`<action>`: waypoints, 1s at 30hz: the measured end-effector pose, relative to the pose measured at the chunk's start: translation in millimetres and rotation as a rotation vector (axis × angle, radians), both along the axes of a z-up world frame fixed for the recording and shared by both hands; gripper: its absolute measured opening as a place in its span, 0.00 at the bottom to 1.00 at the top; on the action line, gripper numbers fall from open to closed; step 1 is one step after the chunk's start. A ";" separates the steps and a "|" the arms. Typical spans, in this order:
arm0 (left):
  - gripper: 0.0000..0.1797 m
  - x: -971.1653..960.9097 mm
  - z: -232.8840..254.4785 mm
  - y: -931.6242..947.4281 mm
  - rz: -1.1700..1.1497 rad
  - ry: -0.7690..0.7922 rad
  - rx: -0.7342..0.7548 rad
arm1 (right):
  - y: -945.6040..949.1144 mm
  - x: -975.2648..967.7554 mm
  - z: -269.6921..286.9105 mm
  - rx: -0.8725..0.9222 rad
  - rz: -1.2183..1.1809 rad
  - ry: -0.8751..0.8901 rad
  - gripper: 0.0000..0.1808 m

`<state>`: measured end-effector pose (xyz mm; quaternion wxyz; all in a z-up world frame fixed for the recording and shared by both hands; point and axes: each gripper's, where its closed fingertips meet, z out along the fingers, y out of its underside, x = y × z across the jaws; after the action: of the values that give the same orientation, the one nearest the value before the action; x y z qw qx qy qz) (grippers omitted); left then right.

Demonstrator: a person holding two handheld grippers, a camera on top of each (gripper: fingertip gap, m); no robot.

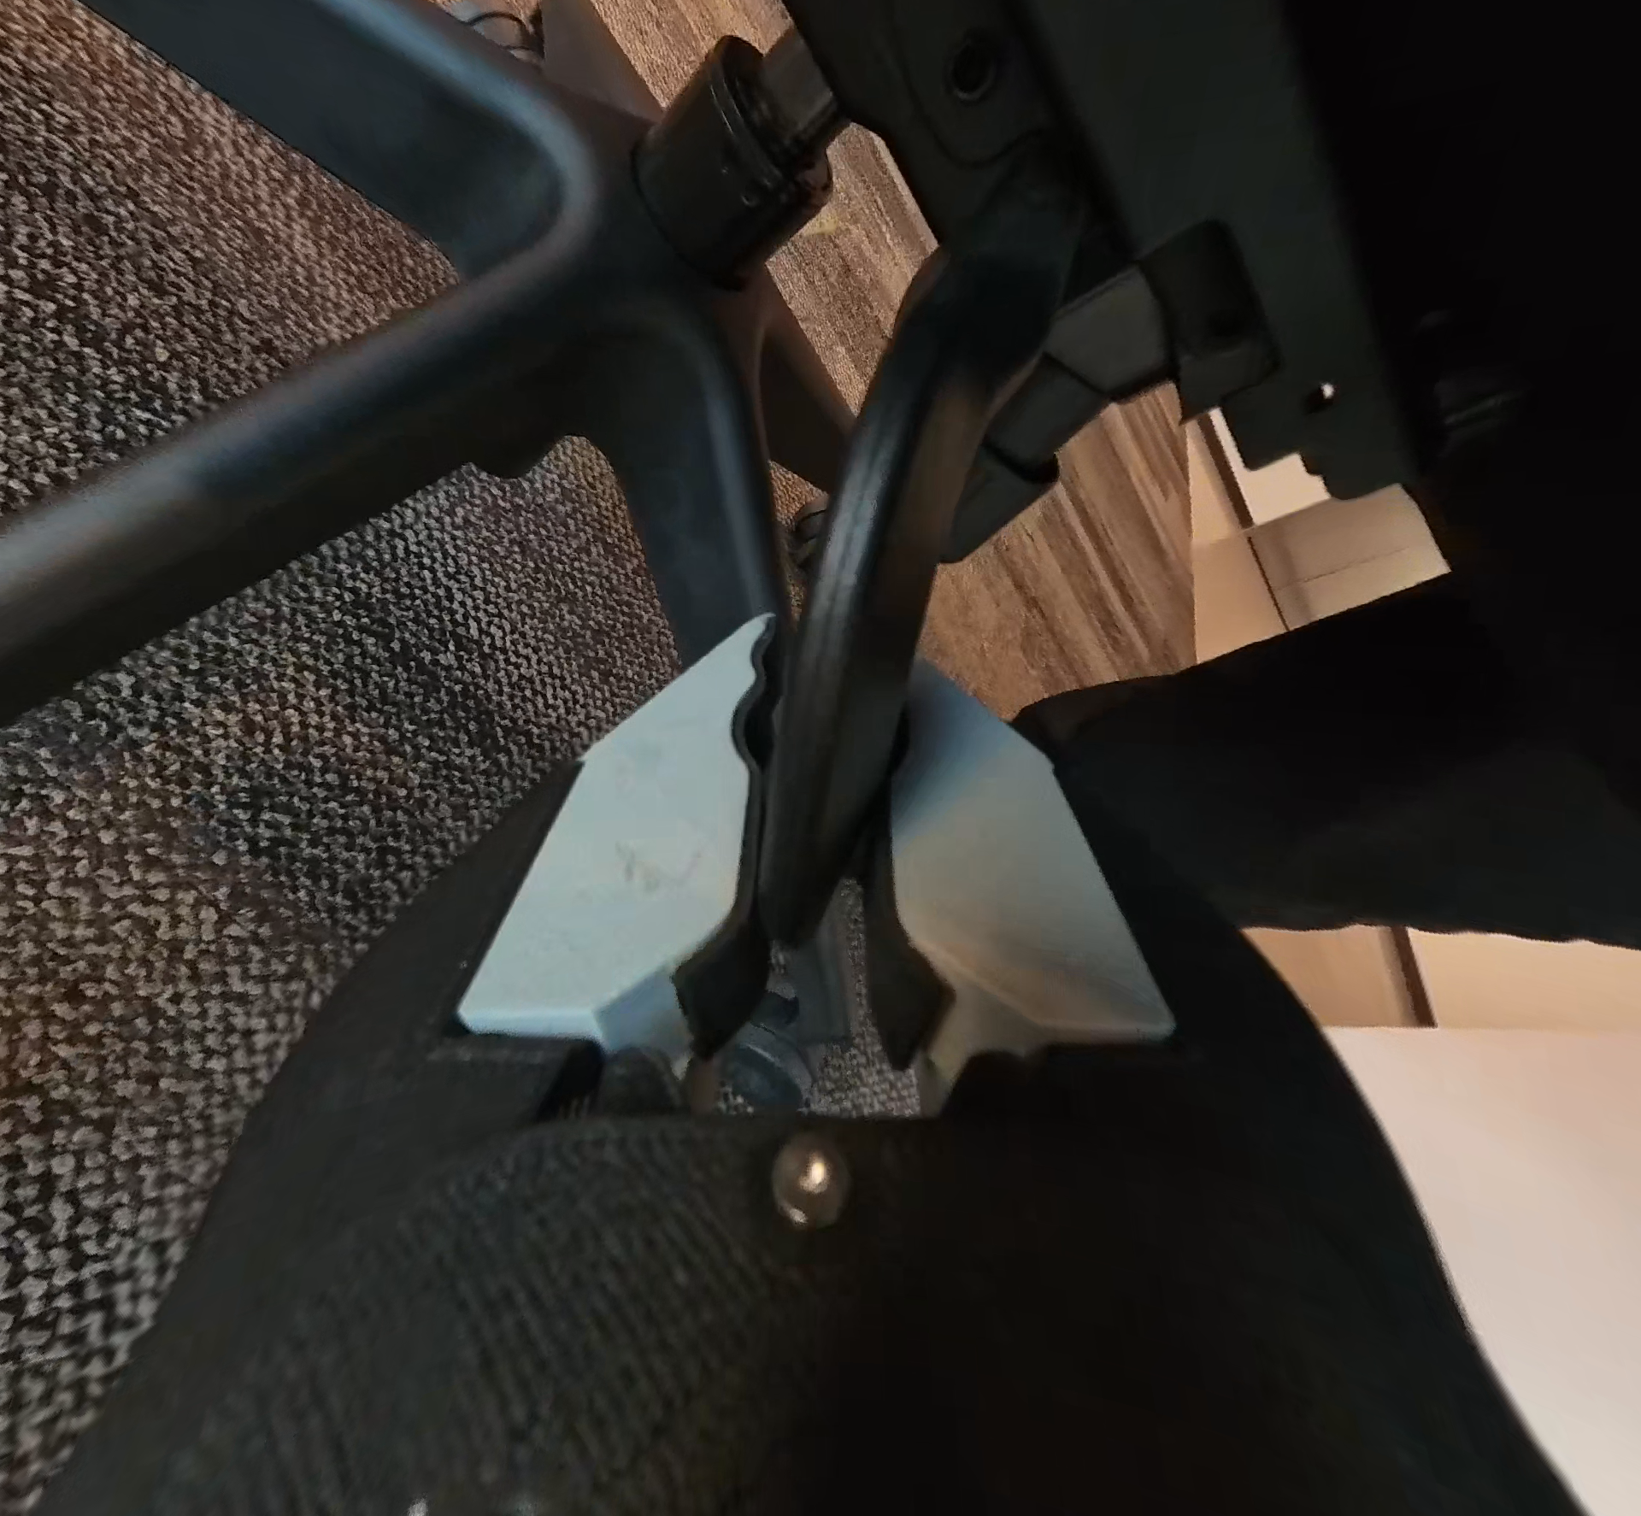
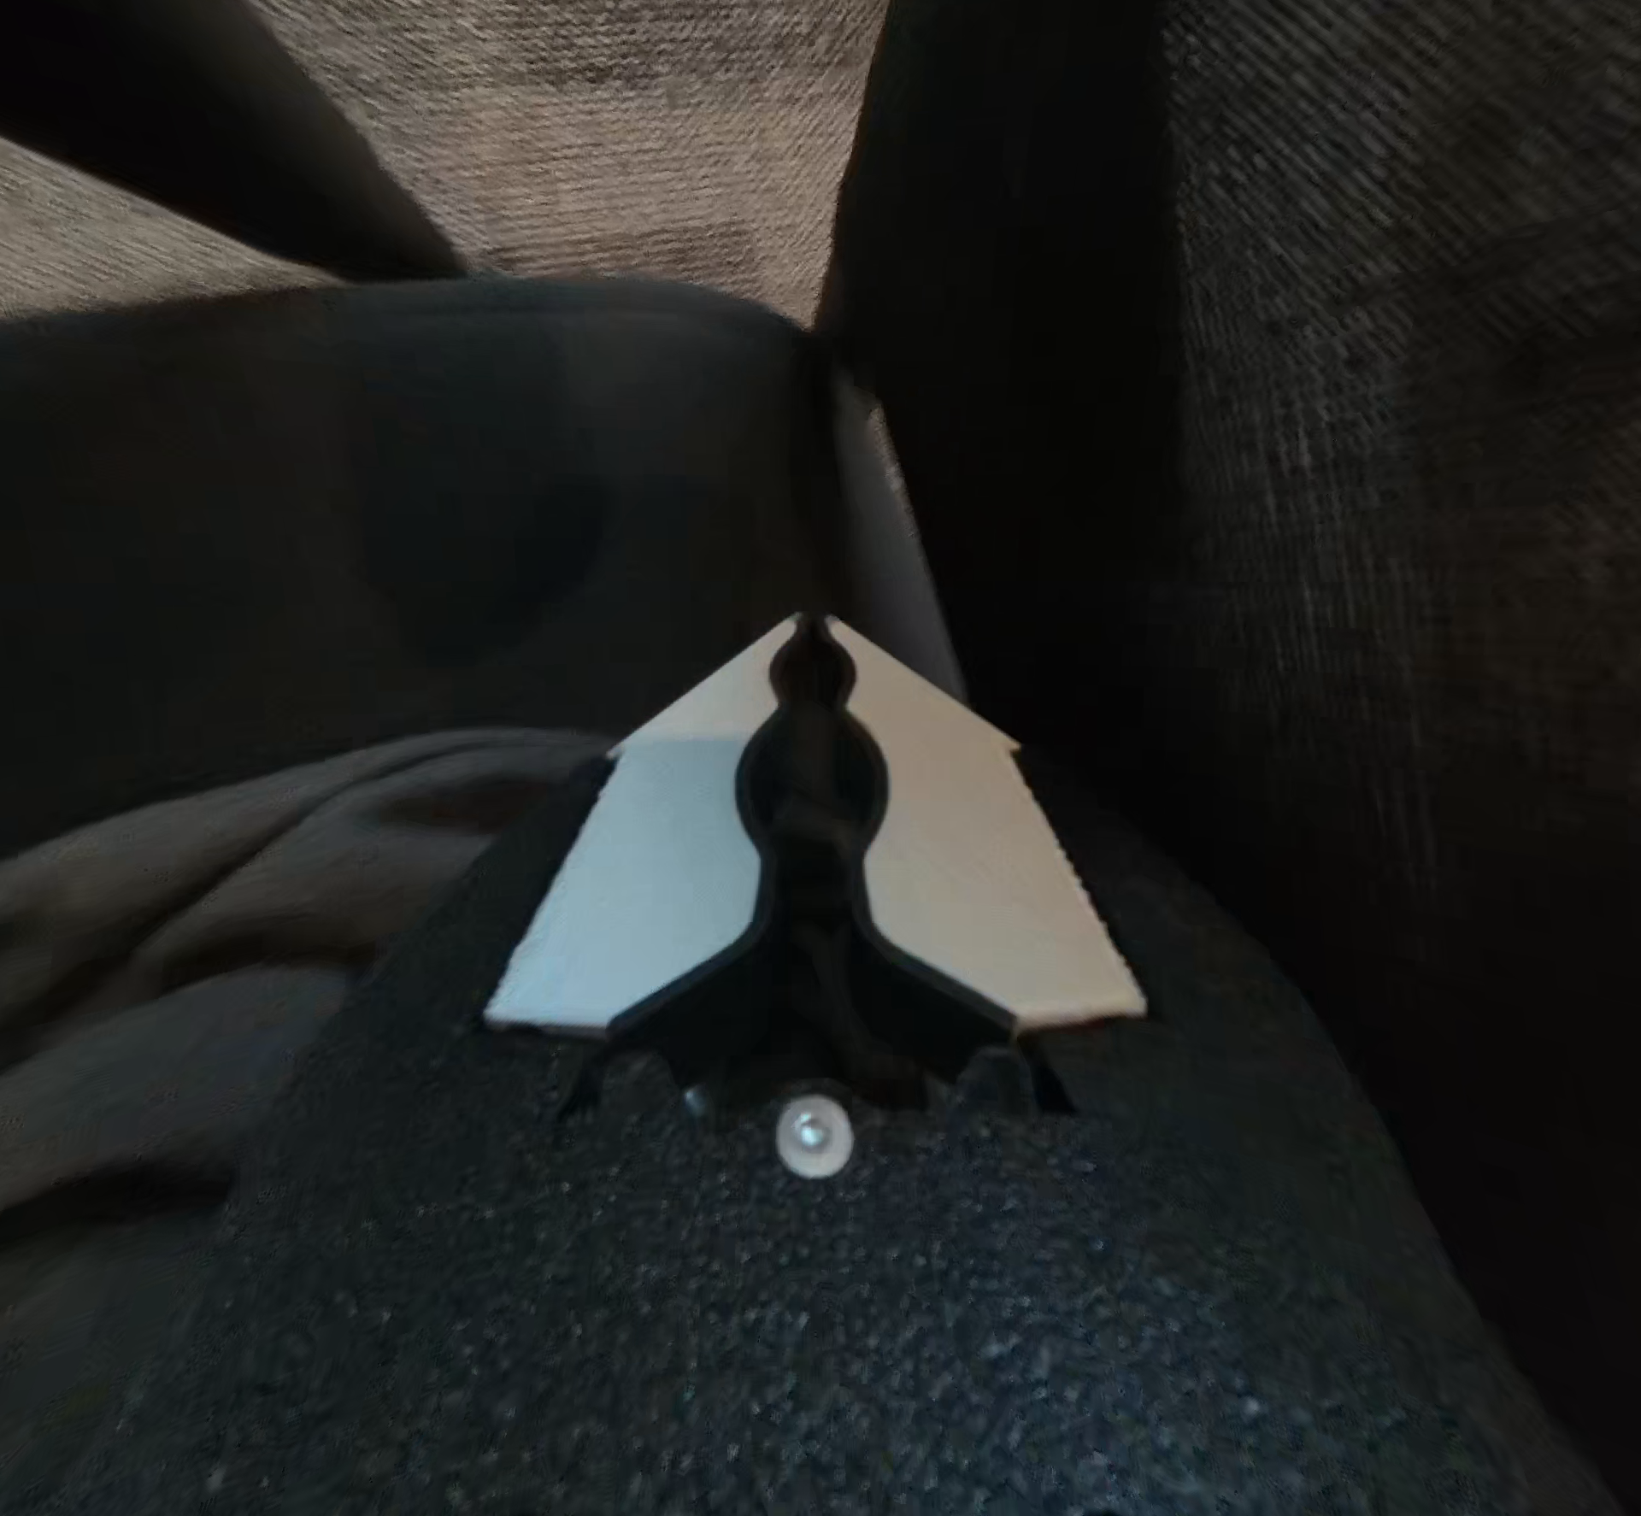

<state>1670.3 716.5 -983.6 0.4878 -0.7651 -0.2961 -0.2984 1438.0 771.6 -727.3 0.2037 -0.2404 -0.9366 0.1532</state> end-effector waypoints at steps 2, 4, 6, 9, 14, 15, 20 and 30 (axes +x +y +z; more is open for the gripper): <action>0.08 6.2 4.6 0.5 0.009 -0.007 0.012 | -23.6 9.0 -14.3 -0.091 0.044 -0.095 0.00; 0.08 10.0 8.4 1.2 0.038 -0.014 0.014 | -53.0 33.6 -1.6 -0.283 0.020 -0.248 0.00; 0.09 12.3 7.1 2.9 0.066 -0.012 0.015 | -75.5 62.0 35.5 -0.506 0.047 -0.325 0.00; 0.09 16.2 3.4 5.8 0.086 -0.013 0.019 | -113.0 120.2 104.9 -0.933 0.026 -0.688 0.04; 0.07 30.8 0.2 8.4 0.050 -0.010 -0.001 | -118.9 188.3 113.9 -1.132 0.014 -1.118 0.02; 0.07 33.4 0.3 9.2 0.049 -0.016 -0.002 | -113.9 201.8 121.6 -1.181 0.062 -1.200 0.11; 0.07 41.0 0.2 13.7 0.080 -0.010 0.007 | -137.8 216.0 114.2 -1.149 -0.014 -1.290 0.47; 0.07 49.5 0.1 17.9 0.114 0.039 -0.001 | -198.9 247.5 110.8 -1.128 -0.005 -1.408 0.23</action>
<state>1719.8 734.4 -983.5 0.5094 -0.7527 -0.3300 -0.2550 1685.5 572.8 -616.5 -0.5647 -0.3448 -0.6299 0.4068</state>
